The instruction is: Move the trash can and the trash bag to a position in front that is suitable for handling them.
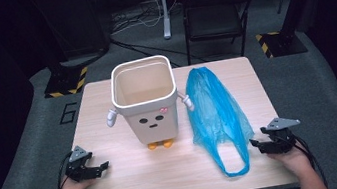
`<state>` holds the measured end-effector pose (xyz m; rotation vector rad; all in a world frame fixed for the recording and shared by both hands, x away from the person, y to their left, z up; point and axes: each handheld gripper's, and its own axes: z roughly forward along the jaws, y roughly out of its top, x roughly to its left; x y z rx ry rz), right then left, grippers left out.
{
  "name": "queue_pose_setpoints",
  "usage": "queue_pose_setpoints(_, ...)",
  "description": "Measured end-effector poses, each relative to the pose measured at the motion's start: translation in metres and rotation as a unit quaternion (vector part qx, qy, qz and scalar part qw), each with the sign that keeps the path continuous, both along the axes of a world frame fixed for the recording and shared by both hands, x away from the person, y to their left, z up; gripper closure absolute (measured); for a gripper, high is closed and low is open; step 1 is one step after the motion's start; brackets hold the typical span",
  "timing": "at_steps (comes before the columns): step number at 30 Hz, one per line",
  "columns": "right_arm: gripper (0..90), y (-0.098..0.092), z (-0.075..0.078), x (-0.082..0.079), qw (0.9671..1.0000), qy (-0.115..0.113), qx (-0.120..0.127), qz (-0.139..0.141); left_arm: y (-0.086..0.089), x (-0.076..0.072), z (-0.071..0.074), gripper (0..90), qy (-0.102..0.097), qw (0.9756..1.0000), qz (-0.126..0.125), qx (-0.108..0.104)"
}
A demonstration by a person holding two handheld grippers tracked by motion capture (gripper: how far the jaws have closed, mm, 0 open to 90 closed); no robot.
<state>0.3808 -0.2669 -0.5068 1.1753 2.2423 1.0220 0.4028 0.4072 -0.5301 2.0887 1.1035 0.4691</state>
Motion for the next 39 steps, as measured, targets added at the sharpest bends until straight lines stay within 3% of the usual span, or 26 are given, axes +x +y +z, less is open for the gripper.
queue_pose_setpoints(10, 30.7, -0.006, -0.003, 0.0, 0.9999, 0.011, 0.006, -0.006, 0.0, 0.0, 0.0, 12.1, -0.001, 1.0, 0.002, 0.001)
queue_pose_setpoints(15, 28.9, -0.005, 0.003, 0.001, 0.9997, -0.001, 0.018, -0.014, 0.0, 0.001, 0.0, 12.1, -0.001, 1.0, 0.0, 0.001)
queue_pose_setpoints(21, 28.5, 0.005, 0.01, 0.003, 0.9998, -0.021, 0.008, -0.002, 0.001, 0.001, 0.0, 12.0, -0.001, 1.0, -0.003, 0.001)
queue_pose_setpoints(24, 28.8, 0.008, 0.017, 0.007, 0.9994, -0.028, 0.018, -0.002, 0.001, 0.001, 0.0, 12.0, -0.001, 1.0, -0.003, 0.001)
queue_pose_setpoints(27, 30.0, 0.01, 0.018, 0.015, 0.9994, -0.019, 0.029, -0.004, 0.001, 0.001, 0.0, 11.9, -0.001, 1.0, -0.003, 0.001)
queue_pose_setpoints(33, 31.4, 0.018, 0.019, 0.03, 0.9994, -0.02, 0.026, -0.011, 0.001, 0.001, 0.0, 11.9, 0.0, 1.0, -0.003, 0.001)
queue_pose_setpoints(39, 40.5, 0.031, 0.009, 0.042, 0.9997, -0.017, 0.016, -0.013, 0.001, 0.001, 0.0, 11.9, -0.001, 1.0, -0.004, 0.0)
